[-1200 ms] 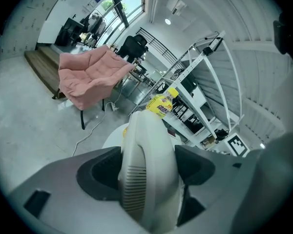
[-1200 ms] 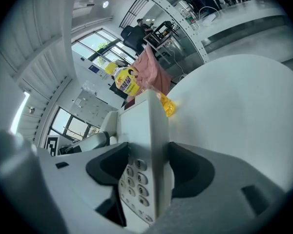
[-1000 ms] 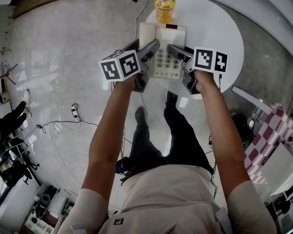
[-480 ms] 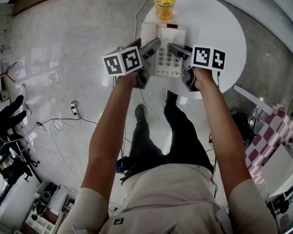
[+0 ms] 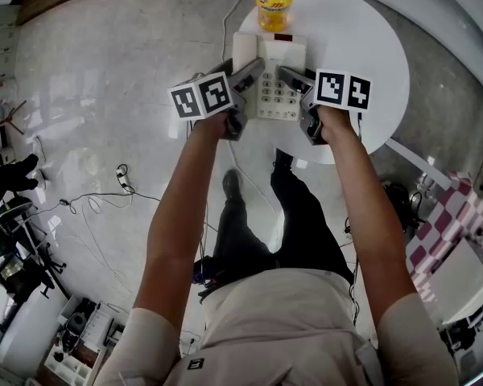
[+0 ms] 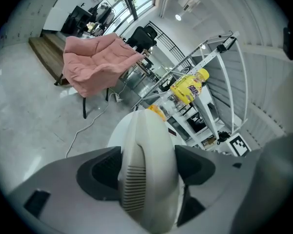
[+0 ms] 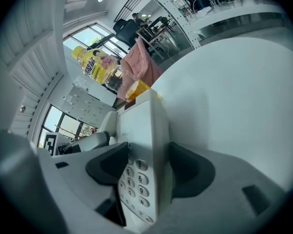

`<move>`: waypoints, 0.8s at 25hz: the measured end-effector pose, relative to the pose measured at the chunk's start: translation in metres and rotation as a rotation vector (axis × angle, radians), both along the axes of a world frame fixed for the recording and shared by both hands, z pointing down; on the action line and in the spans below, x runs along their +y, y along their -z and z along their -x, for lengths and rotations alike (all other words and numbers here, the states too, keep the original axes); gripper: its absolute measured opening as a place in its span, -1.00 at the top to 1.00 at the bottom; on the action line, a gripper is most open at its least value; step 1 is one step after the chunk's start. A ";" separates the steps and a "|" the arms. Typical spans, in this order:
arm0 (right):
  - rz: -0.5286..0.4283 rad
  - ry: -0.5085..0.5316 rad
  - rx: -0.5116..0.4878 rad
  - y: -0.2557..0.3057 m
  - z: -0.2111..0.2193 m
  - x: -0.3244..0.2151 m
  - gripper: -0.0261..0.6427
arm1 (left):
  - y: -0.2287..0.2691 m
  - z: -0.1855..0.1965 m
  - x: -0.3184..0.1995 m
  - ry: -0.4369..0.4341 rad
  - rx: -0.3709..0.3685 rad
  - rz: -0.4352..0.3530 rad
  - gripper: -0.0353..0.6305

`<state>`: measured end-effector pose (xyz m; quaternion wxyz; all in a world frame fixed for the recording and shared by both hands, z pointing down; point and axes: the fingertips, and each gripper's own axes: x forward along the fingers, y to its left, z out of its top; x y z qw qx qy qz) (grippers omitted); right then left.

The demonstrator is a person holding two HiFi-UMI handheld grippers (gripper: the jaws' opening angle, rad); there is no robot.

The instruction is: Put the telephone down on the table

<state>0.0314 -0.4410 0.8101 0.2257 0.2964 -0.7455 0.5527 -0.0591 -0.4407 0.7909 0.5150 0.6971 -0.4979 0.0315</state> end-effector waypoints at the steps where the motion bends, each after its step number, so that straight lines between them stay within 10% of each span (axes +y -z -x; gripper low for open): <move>1: 0.000 0.001 0.001 0.000 0.000 0.000 0.17 | 0.000 0.000 0.000 -0.007 0.003 -0.004 -0.13; 20: -0.042 -0.018 0.057 0.000 -0.005 0.001 0.17 | 0.012 0.011 0.015 -0.073 0.003 -0.058 -0.13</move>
